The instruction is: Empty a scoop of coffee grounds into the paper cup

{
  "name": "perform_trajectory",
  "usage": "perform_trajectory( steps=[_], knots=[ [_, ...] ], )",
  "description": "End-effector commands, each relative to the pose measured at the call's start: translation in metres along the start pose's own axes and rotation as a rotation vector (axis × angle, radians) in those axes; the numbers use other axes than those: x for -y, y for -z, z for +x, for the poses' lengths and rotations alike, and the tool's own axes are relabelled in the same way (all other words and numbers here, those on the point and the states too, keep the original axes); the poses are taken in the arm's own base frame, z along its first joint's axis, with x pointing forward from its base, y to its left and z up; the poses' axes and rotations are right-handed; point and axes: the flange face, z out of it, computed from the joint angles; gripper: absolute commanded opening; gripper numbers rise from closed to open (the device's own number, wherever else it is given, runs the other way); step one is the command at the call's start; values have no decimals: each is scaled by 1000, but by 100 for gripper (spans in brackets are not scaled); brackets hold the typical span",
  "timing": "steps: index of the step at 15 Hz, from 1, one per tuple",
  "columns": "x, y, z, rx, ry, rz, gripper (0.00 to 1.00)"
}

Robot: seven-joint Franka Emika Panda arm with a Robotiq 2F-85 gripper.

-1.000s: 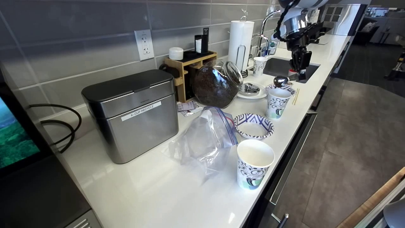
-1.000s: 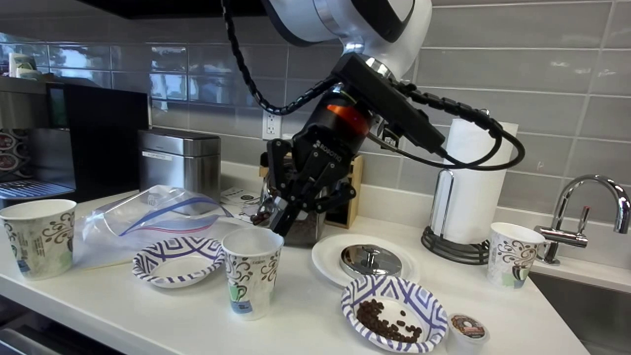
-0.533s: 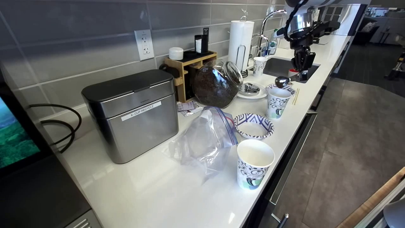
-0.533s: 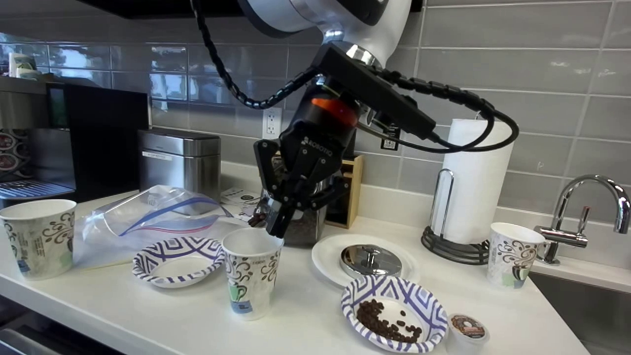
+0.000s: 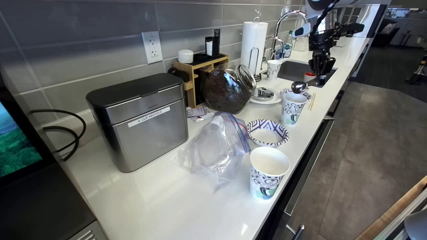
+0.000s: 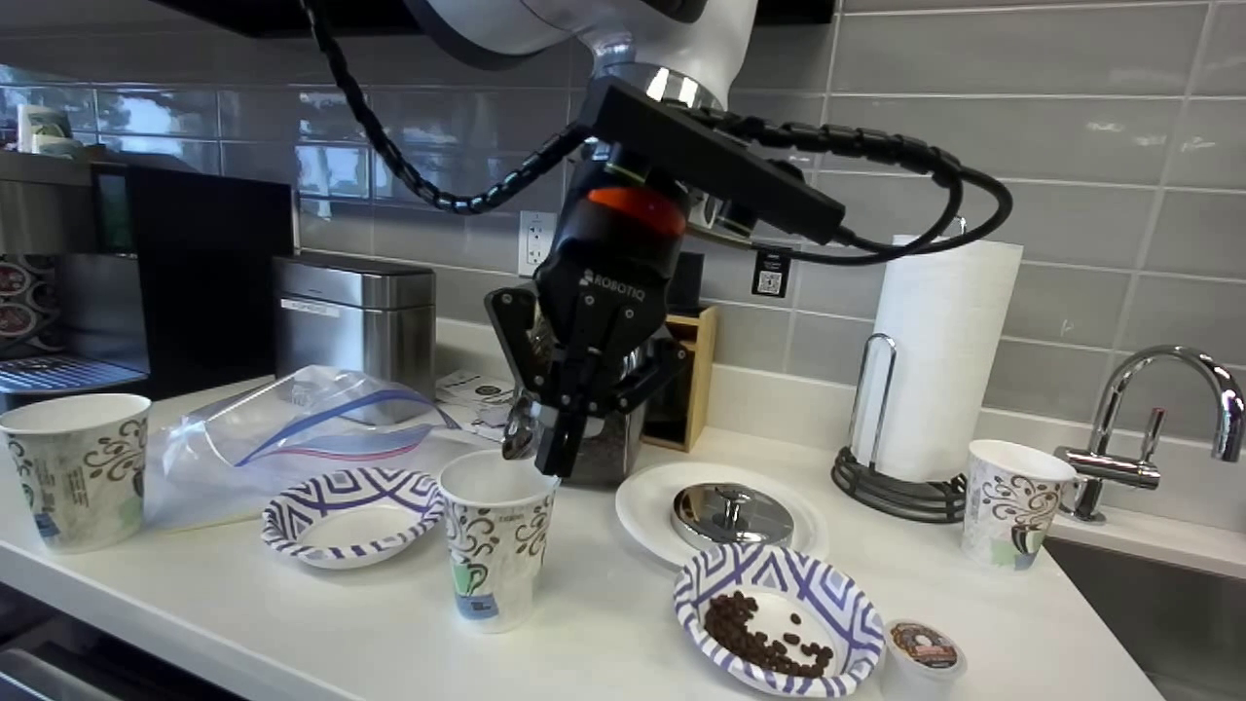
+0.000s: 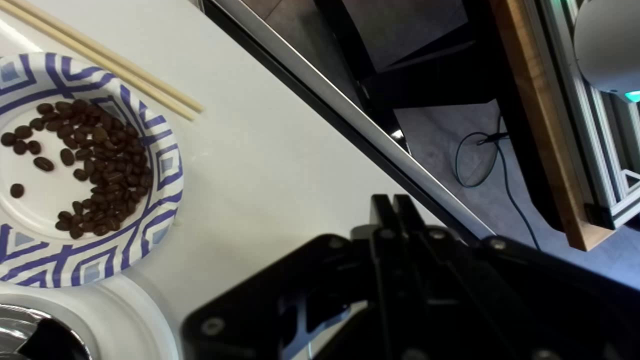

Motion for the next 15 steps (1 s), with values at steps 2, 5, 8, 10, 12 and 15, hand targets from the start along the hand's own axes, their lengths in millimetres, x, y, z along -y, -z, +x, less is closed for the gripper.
perform_trajectory(
  steps=[2, 5, 8, 10, 12, 15],
  knots=[
    [5, 0, -1, -5, -6, -16, 4],
    [9, 1, -2, -6, -10, -18, 4],
    [12, 1, -2, 18, 4, -48, 1],
    [13, 2, -3, 32, 6, -71, 1],
    [14, 4, -2, 48, 9, -113, 1],
    [13, 9, 0, 48, 6, -190, 1]
  ],
)
